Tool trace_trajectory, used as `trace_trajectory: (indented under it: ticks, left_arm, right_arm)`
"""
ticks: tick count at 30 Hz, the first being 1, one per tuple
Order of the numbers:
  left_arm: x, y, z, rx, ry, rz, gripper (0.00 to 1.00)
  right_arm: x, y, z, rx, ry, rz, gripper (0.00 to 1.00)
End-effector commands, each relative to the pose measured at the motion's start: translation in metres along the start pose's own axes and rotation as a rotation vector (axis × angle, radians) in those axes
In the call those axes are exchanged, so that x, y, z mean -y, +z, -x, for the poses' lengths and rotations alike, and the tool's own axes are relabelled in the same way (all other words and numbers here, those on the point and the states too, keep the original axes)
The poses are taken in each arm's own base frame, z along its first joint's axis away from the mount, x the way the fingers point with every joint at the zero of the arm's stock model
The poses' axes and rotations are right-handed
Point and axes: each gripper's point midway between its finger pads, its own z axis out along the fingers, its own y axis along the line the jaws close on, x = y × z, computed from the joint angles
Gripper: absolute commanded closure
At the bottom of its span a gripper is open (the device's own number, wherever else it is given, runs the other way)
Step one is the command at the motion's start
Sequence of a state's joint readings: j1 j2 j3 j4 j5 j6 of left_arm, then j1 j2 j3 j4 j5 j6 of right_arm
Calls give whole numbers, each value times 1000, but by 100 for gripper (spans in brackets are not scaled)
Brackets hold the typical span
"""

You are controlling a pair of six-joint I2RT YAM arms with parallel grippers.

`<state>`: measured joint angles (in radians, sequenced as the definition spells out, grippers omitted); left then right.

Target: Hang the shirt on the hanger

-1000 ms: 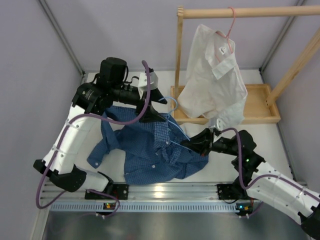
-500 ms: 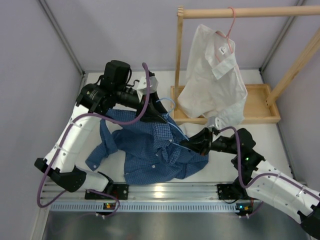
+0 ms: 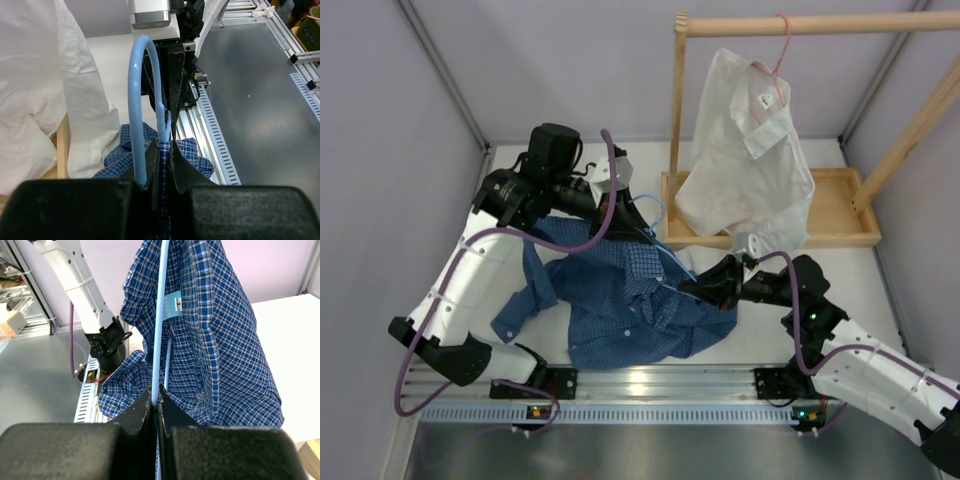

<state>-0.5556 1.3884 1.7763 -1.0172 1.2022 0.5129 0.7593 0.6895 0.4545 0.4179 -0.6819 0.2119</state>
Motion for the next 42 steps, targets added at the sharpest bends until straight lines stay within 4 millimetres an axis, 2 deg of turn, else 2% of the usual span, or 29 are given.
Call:
trace_trajectory:
  ticks: [1,2,3,4,6,7,8,9,10,11,12,14,15,16,17,18,19,20,21,23,24,26,27,28,30,31,32,37,42]
  left_arm:
    - [18,-6,12,32,82,-25,100]
    - [19,-6,13,32,86,-22,100]
    - [18,-8,15,28,97,-7,100]
    - [18,-9,16,25,89,5,100]
    - [11,-11,20,20,89,61,100]
    - [-3,-14,17,-4,75,145,100]
    - [-10,-16,18,-4,27,205,100]
    - [-21,-21,29,21,58,281,100]
    - [-40,-27,22,10,-2,405,100]
    - [-49,-32,24,21,-4,468,100]
    - [-55,-40,36,63,29,538,100]
    - [-68,-46,31,89,-22,634,100]
    - [-65,-50,42,133,10,652,100]
    - [-63,-50,43,156,-8,653,100]
    - [-64,-49,36,159,-27,660,100]
    - [-61,-53,45,199,-6,676,100]
    - [-61,-54,45,221,-33,689,100]
    - [-65,-55,36,230,-71,716,100]
    - [-62,-57,38,252,-76,726,100]
    - [-62,-58,37,285,-103,736,100]
    - [-61,-56,29,283,-120,736,100]
    - [-59,-55,26,299,-129,727,100]
    - [-59,-53,17,294,-139,723,100]
    - [-58,-52,15,300,-143,724,100]
    - [-57,-53,13,318,-129,726,100]
    - [-58,-50,6,311,-142,723,100]
    - [-58,-49,5,316,-137,718,100]
    - [-57,-44,-1,310,-141,687,100]
    - [-56,-46,-2,310,-133,699,100]
  right_arm:
    - [-11,3,48,123,-118,35,100]
    - [-8,3,47,122,-115,16,98]
    - [-6,3,47,121,-115,4,88]
    - [-1,2,45,109,-103,-29,49]
    - [7,-1,39,82,-85,-79,4]
    - [11,-5,28,34,-54,-118,1]
    - [24,-9,27,24,-31,-202,0]
    - [28,-15,28,25,-1,-254,1]
    - [43,-23,29,45,83,-374,1]
    - [50,-30,21,26,149,-445,0]
    - [51,-39,27,64,189,-491,1]
    - [58,-51,27,144,366,-596,0]
    - [54,-52,31,188,412,-585,1]
    - [40,-50,27,224,492,-510,0]
    - [33,-47,30,264,538,-461,1]
    - [26,-45,46,343,558,-398,1]
    - [27,-43,37,358,679,-395,7]
    - [29,-43,33,366,744,-403,10]
    - [33,-39,26,354,791,-416,13]
    - [33,-33,22,340,881,-408,14]
    - [36,-27,13,306,919,-423,15]
    - [34,-19,16,289,992,-401,19]
    - [36,-13,9,264,1026,-410,20]
    - [30,-7,14,270,1045,-373,25]
    - [31,0,7,261,1076,-385,29]
    - [35,1,6,282,1075,-410,33]
    - [28,6,3,264,1084,-406,34]
    - [30,19,-24,214,1092,-490,41]
    - [22,25,-43,182,1101,-525,51]
